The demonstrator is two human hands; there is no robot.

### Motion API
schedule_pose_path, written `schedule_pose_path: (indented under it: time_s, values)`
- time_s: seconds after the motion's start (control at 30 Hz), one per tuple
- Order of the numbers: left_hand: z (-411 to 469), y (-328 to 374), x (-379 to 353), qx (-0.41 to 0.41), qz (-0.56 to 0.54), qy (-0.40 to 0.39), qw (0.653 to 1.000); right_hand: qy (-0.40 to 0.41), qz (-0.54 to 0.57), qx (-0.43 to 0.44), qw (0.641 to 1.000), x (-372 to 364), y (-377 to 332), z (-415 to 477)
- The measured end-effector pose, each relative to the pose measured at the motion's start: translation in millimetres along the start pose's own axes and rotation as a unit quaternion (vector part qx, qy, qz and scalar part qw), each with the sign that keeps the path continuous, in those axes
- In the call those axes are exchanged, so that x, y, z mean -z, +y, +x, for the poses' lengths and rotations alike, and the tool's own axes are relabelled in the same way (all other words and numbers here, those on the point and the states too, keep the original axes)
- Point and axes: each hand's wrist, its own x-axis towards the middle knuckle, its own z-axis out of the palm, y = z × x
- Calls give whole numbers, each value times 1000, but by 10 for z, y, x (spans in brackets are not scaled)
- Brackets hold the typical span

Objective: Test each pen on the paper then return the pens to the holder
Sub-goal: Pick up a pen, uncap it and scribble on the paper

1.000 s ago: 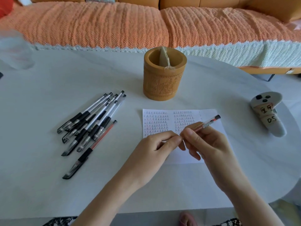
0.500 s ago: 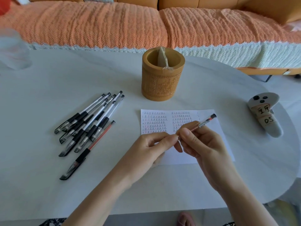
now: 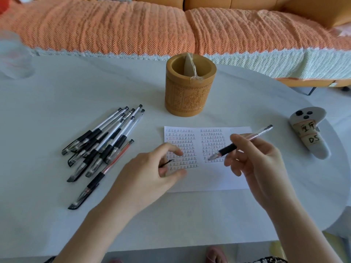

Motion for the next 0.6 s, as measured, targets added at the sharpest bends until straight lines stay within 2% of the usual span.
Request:
schedule_pose_path:
  time_s: [0.1,0.23,0.4,0.6]
  values:
    - [-4,46,-103,-13,68,-8,998,-6,13,-20,1000,-10,16,-1]
    - [29,69,-215,-43,107,14,993,21,18,2,1000,35,81,35]
    - [44,67,-300,-54,150,30,987,-1,-60,20,998,-8,115,39]
    - [43,89,-367,-52,174,37,983,79,-181,55,979,-122,170,70]
